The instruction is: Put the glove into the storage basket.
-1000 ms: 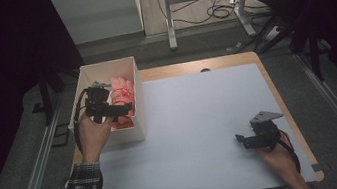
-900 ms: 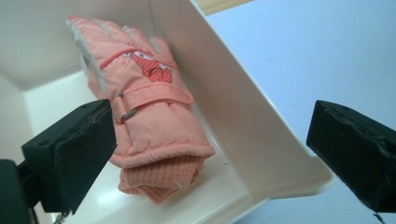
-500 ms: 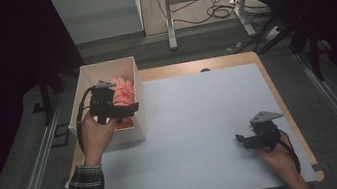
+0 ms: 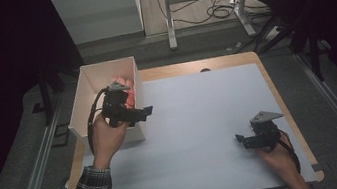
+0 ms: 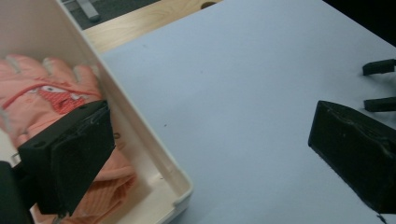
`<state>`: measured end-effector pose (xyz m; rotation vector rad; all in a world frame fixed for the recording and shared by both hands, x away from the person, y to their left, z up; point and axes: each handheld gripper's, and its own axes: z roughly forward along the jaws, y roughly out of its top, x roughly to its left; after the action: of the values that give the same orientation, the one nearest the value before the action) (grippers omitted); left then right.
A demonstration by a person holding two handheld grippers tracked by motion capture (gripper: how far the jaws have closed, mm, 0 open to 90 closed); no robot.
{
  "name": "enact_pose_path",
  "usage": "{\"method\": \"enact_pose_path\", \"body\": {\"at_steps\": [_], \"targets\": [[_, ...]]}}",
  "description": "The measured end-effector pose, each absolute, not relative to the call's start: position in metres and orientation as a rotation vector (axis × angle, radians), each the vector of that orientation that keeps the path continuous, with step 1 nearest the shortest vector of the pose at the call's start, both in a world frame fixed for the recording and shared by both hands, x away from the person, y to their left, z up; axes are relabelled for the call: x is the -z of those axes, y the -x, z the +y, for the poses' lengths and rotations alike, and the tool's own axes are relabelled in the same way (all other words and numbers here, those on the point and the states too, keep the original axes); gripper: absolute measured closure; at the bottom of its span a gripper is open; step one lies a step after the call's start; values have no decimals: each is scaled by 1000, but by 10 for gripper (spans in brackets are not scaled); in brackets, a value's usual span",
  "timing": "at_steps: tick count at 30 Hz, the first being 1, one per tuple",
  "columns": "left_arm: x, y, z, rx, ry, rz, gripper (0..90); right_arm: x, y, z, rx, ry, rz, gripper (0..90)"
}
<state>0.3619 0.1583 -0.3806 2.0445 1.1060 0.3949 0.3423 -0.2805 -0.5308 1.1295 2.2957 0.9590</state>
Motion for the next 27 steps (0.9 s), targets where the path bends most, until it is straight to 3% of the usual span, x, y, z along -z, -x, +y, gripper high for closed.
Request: {"method": "enact_pose_path", "body": {"at_steps": [27], "targets": [[409,-348,83,-275,-2129,891,7,531,-342,-281,-960,-1127,2295,192]]}}
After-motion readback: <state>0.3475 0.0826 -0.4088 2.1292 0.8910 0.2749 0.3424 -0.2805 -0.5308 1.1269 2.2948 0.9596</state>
